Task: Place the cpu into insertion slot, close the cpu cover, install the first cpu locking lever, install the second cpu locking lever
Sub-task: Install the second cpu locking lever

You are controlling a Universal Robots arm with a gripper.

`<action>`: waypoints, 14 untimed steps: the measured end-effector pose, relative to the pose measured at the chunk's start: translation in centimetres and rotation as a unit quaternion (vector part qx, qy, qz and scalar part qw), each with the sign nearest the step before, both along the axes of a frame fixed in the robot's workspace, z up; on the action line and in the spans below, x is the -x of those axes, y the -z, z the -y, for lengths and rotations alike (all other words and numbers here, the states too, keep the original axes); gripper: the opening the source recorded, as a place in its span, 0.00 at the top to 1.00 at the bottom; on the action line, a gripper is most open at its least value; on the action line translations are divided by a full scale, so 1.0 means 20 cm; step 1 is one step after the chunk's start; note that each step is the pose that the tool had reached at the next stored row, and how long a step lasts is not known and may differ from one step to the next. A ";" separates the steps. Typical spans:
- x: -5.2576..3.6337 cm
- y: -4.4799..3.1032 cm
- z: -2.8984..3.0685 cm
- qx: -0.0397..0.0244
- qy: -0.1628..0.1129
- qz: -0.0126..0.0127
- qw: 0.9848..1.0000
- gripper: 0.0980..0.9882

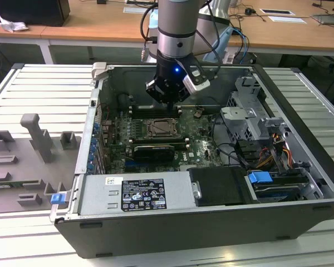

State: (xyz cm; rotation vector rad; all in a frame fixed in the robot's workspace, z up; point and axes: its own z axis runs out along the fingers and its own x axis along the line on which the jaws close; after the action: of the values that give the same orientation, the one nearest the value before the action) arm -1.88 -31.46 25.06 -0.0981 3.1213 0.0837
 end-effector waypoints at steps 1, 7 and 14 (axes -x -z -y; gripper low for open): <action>0.000 0.000 0.003 0.000 0.000 0.000 1.000 0.99; 0.000 -0.003 0.023 0.000 0.000 0.000 1.000 0.99; 0.000 -0.024 0.028 0.002 0.000 0.000 1.000 0.99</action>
State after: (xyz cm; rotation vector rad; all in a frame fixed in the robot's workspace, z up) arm -1.87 -32.02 25.54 -0.0985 3.1216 0.0782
